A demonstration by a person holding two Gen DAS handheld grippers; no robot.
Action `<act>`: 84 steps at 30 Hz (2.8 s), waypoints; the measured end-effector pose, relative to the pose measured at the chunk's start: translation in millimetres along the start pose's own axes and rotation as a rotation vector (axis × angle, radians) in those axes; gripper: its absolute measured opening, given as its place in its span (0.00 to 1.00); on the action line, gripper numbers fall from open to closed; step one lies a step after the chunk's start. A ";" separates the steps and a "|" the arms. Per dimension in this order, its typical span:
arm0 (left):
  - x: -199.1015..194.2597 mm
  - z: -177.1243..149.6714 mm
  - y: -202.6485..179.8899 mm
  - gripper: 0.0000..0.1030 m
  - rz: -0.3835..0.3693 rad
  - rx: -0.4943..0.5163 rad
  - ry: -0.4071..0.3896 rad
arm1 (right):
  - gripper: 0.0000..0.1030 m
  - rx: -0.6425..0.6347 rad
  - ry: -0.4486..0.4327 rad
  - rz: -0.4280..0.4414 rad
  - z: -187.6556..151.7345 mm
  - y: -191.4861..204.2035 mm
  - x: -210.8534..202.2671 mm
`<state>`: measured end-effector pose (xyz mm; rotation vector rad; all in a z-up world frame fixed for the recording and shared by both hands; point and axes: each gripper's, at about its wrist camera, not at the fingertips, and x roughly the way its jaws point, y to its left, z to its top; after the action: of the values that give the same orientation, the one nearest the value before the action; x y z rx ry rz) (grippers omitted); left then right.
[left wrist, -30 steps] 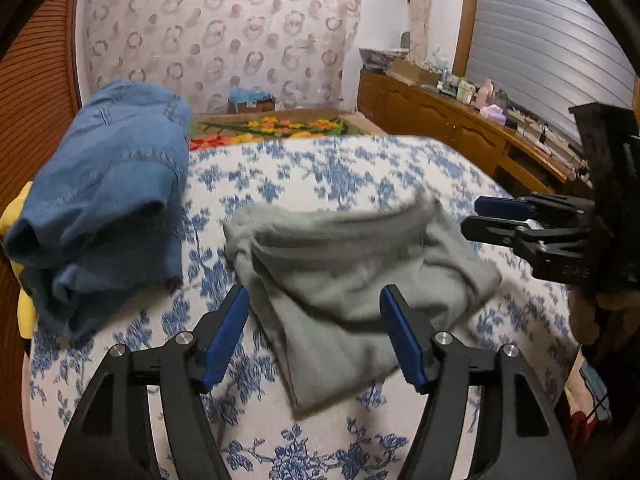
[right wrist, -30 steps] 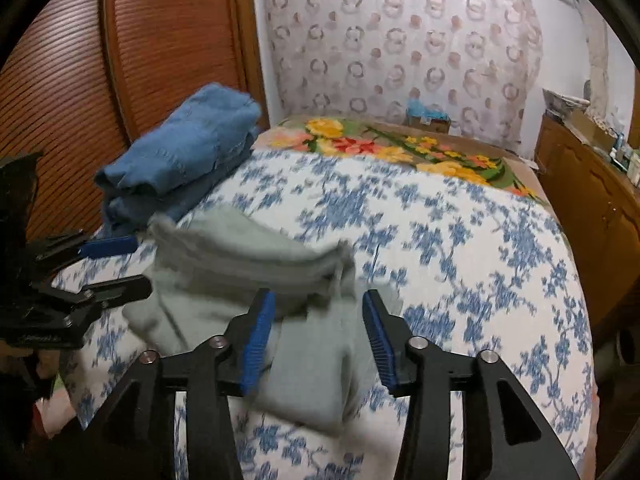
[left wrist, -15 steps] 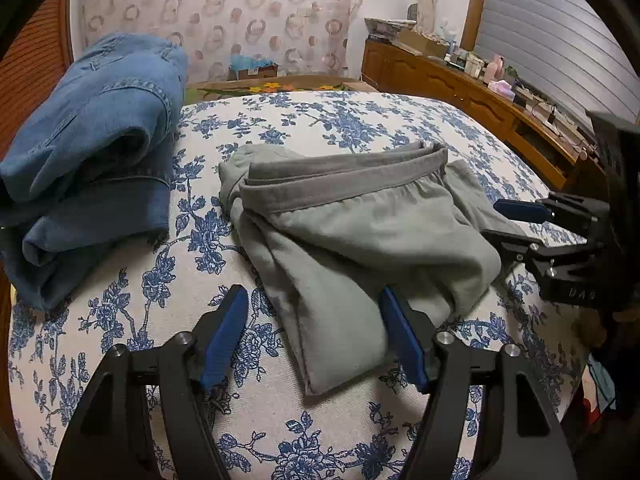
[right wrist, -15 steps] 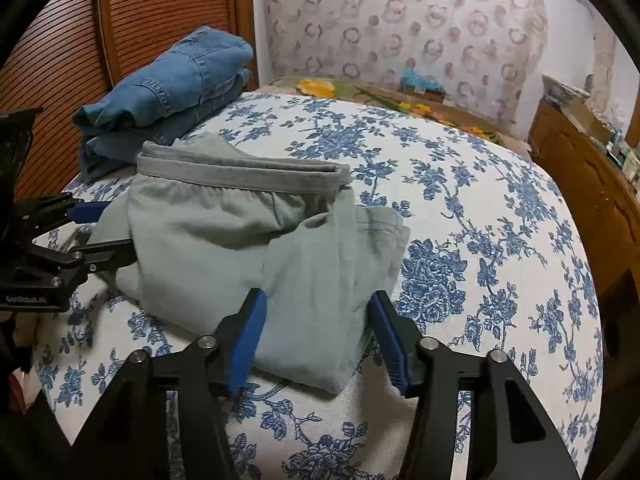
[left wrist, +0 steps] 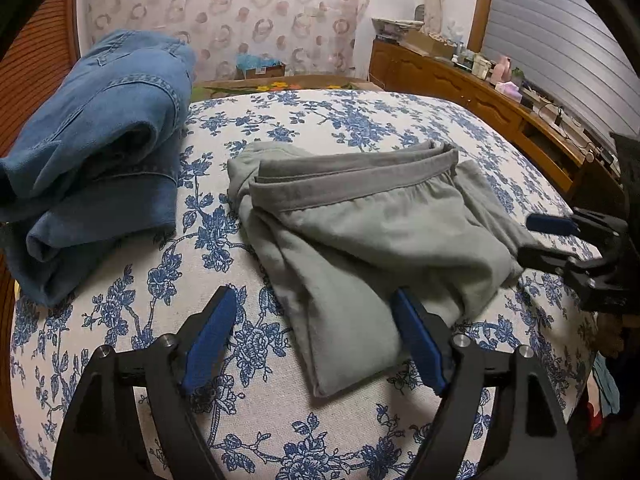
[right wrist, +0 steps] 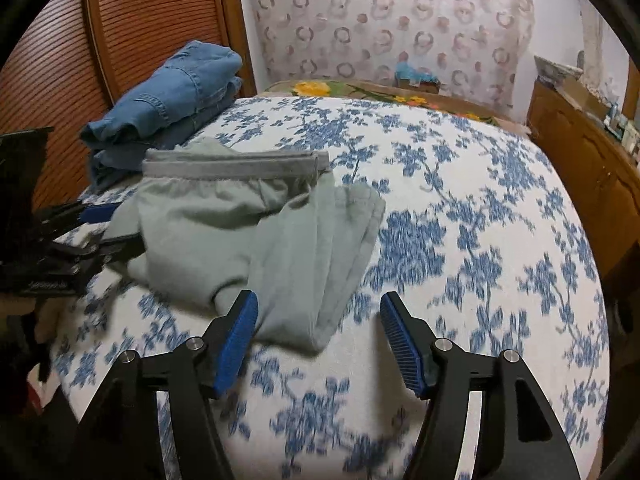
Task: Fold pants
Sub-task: 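Move both open tools to the folded edge of the sweatshirt, then close both tools on the folded sweatshirt edge, then open both tools and release the folded edge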
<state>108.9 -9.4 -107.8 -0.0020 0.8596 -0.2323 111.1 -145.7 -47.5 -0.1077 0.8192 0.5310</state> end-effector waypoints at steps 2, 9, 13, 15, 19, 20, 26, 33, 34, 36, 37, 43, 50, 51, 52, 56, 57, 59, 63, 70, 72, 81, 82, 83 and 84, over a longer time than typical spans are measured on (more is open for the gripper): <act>0.0 0.0 -0.2 0.79 0.001 0.000 0.000 | 0.56 -0.003 -0.001 0.016 -5.2 -1.1 -6.1; -0.1 -0.1 -0.1 0.79 0.000 0.000 0.000 | 0.37 -0.026 0.017 0.034 -10.5 -0.7 -10.1; -0.1 -0.4 0.0 0.79 0.000 0.001 0.000 | 0.20 -0.032 0.018 0.040 -7.6 -0.4 -7.5; -0.1 -0.3 0.0 0.79 0.000 0.000 0.000 | 0.11 -0.033 0.014 0.048 -7.0 -0.9 -7.3; 0.2 -0.4 0.1 0.79 0.000 0.000 -0.001 | 0.06 -0.008 -0.022 0.062 -5.5 -7.8 -13.8; 0.2 -0.5 0.2 0.79 0.000 0.001 -0.001 | 0.06 0.000 -0.037 0.046 -4.8 -11.2 -18.1; -0.4 -0.6 -1.0 0.79 -0.001 0.004 0.000 | 0.05 0.024 -0.058 -0.005 -3.4 -25.9 -26.3; -4.2 -1.1 0.1 0.80 -0.006 -0.004 -0.005 | 0.11 0.053 -0.027 0.037 -6.2 -25.7 -17.9; -7.0 -1.7 0.6 0.80 -0.006 -0.008 -0.009 | 0.13 0.056 -0.028 0.044 -4.2 -25.6 -18.9; -16.9 -5.4 0.8 0.79 -0.021 -0.014 -0.024 | 0.17 0.062 -0.032 0.035 -4.1 -27.7 -23.0; -22.0 -7.9 0.9 0.79 -0.037 -0.013 -0.032 | 0.20 0.064 -0.040 0.034 -4.0 -28.0 -25.4; -33.6 -19.3 -3.2 0.49 -0.085 -0.015 -0.018 | 0.34 0.066 -0.065 0.062 -2.6 -24.9 -31.6; -24.0 -18.4 -9.9 0.34 -0.091 0.000 0.002 | 0.34 0.081 -0.016 0.076 1.6 -22.6 -10.5; -23.9 -18.3 -9.9 0.31 -0.092 0.003 0.000 | 0.34 0.083 -0.009 0.079 2.0 -22.8 -8.3; -23.5 -18.3 -10.3 0.28 -0.093 0.005 -0.002 | 0.34 0.085 -0.003 0.081 3.6 -22.6 -5.4; -28.6 -16.9 -6.1 0.12 -0.107 -0.002 -0.031 | 0.19 0.101 0.003 0.113 4.1 -26.7 -1.5; -31.1 -16.6 -4.5 0.11 -0.106 -0.006 -0.039 | 0.16 0.097 0.000 0.119 4.0 -26.9 -1.5; -39.4 -15.4 -0.7 0.11 -0.103 -0.019 -0.062 | 0.10 0.093 -0.015 0.124 3.1 -26.6 -5.2; -61.0 -18.8 3.9 0.11 -0.106 -0.025 -0.093 | 0.09 0.071 -0.058 0.134 -1.1 -18.4 -24.1; -81.6 -39.7 -3.9 0.11 -0.125 -0.015 -0.074 | 0.09 0.053 -0.062 0.154 -22.9 -6.6 -51.3; -85.1 -44.0 -7.0 0.11 -0.130 -0.016 -0.068 | 0.09 0.051 -0.061 0.160 -30.1 -4.9 -59.3; -84.2 -46.3 -15.9 0.20 -0.099 0.008 -0.054 | 0.09 0.020 -0.011 0.144 -40.1 -0.3 -65.5; -84.8 -45.7 -16.1 0.23 -0.092 0.009 -0.057 | 0.11 0.020 -0.011 0.145 -39.0 -0.3 -65.6; -85.4 -44.4 -15.5 0.30 -0.080 0.008 -0.061 | 0.13 0.022 -0.015 0.141 -38.0 -0.8 -66.6; -85.1 -43.2 -14.0 0.40 -0.074 0.006 -0.063 | 0.13 0.022 -0.019 0.136 -36.7 1.1 -68.4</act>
<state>20.1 -1.8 -70.9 -0.0358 0.7969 -0.3031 47.7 -183.5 -23.3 -0.0264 0.8178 0.6501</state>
